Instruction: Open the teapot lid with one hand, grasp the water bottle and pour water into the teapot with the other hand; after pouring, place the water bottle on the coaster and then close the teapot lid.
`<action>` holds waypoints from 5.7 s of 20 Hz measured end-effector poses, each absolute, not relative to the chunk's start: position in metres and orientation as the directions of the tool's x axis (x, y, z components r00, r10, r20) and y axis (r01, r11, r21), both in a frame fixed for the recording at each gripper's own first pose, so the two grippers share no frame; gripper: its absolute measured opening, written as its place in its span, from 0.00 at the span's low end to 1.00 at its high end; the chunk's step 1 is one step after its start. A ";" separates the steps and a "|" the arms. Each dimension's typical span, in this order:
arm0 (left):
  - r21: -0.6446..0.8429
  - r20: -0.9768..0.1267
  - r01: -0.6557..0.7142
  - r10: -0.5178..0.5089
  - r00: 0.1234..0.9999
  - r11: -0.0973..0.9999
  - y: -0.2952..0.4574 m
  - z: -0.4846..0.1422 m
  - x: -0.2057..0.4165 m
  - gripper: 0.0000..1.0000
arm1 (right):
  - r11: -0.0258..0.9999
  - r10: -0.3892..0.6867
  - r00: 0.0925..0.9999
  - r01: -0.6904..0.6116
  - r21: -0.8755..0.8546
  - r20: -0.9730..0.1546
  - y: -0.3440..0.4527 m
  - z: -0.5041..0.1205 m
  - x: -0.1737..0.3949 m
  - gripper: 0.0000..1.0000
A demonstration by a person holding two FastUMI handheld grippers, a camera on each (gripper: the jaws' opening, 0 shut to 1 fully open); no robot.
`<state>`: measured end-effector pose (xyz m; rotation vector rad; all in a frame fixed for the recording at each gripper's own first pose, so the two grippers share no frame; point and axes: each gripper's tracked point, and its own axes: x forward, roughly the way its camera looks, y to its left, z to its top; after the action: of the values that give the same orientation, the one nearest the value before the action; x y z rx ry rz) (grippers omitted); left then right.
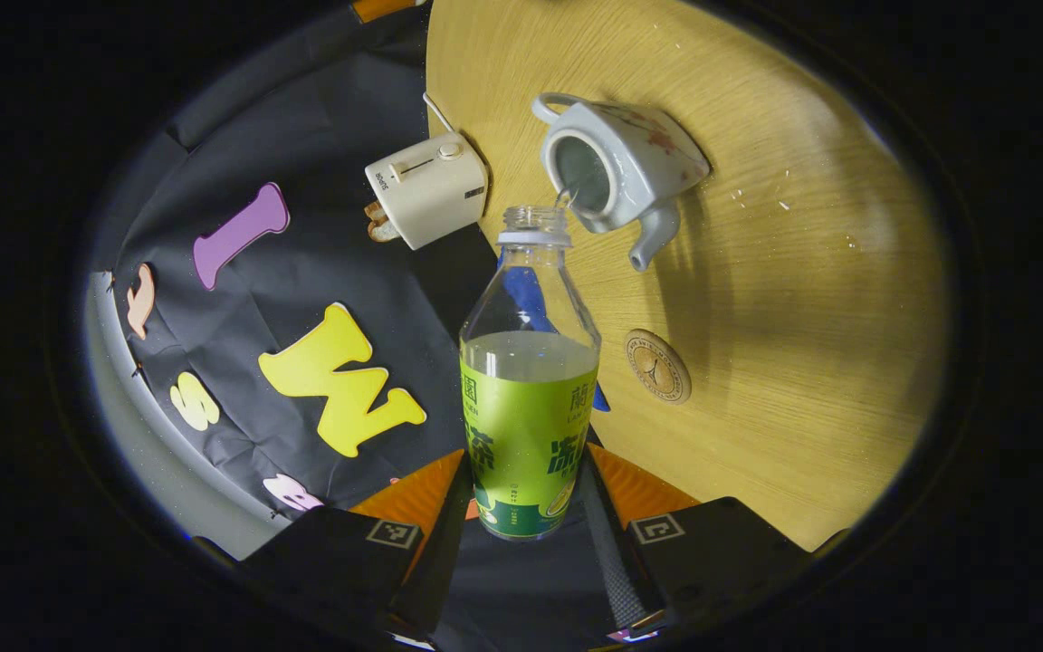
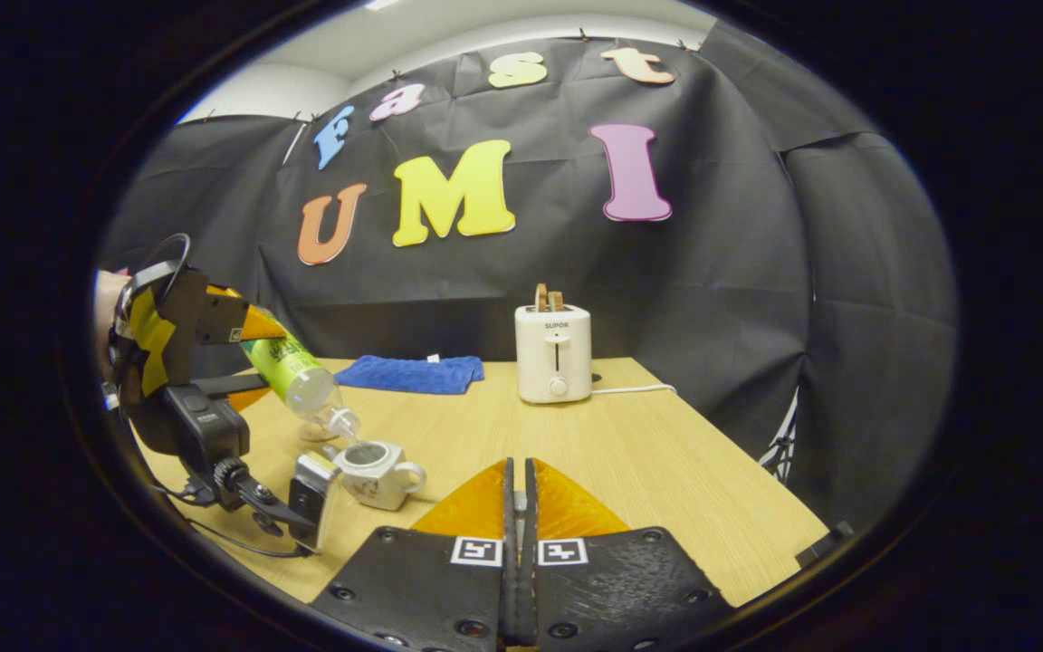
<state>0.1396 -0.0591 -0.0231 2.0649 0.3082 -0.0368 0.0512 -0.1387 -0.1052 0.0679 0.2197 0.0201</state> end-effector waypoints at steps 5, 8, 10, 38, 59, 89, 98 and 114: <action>0.835 -0.133 0.217 0.197 0.971 -0.505 -0.066 -0.013 0.143 0.70 | 0.997 0.026 0.976 -0.009 0.079 -0.216 -0.142 -0.108 0.049 0.00; 0.814 -0.124 0.215 0.200 0.972 -0.540 -0.069 -0.012 0.143 0.70 | 0.996 0.023 0.977 -0.005 0.085 -0.214 -0.146 -0.108 0.047 0.00; 0.803 -0.119 0.211 0.197 0.973 -0.557 -0.072 -0.009 0.143 0.67 | 0.996 0.024 0.976 -0.005 0.089 -0.215 -0.146 -0.109 0.047 0.00; 0.941 -0.295 0.315 0.152 0.943 -0.126 -0.056 -0.049 0.133 0.70 | 0.994 0.013 0.980 0.009 0.105 -0.200 -0.149 -0.103 0.045 0.02; 0.045 -0.171 0.081 -0.073 0.983 0.996 -0.023 -0.046 0.132 0.71 | 0.996 0.042 0.986 -0.029 0.081 -0.162 -0.106 -0.071 0.042 0.00; 0.001 -0.183 0.098 -0.096 0.978 0.995 -0.014 -0.095 0.253 0.73 | 0.996 0.020 0.972 0.000 0.088 -0.234 -0.108 -0.101 0.063 0.00; -0.005 -0.187 0.116 -0.114 0.976 0.993 -0.014 -0.093 0.250 0.76 | 0.996 0.032 0.973 -0.011 0.093 -0.227 -0.099 -0.101 0.058 0.00; -0.006 -0.196 0.104 -0.103 0.975 0.995 -0.008 -0.089 0.239 0.99 | 0.994 0.049 0.972 -0.026 0.104 -0.229 -0.093 -0.103 0.060 0.00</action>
<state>0.2386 -0.0085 -0.0893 0.0044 0.1978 -0.1045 0.0605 -0.0933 -0.1033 0.1012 0.2338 0.0379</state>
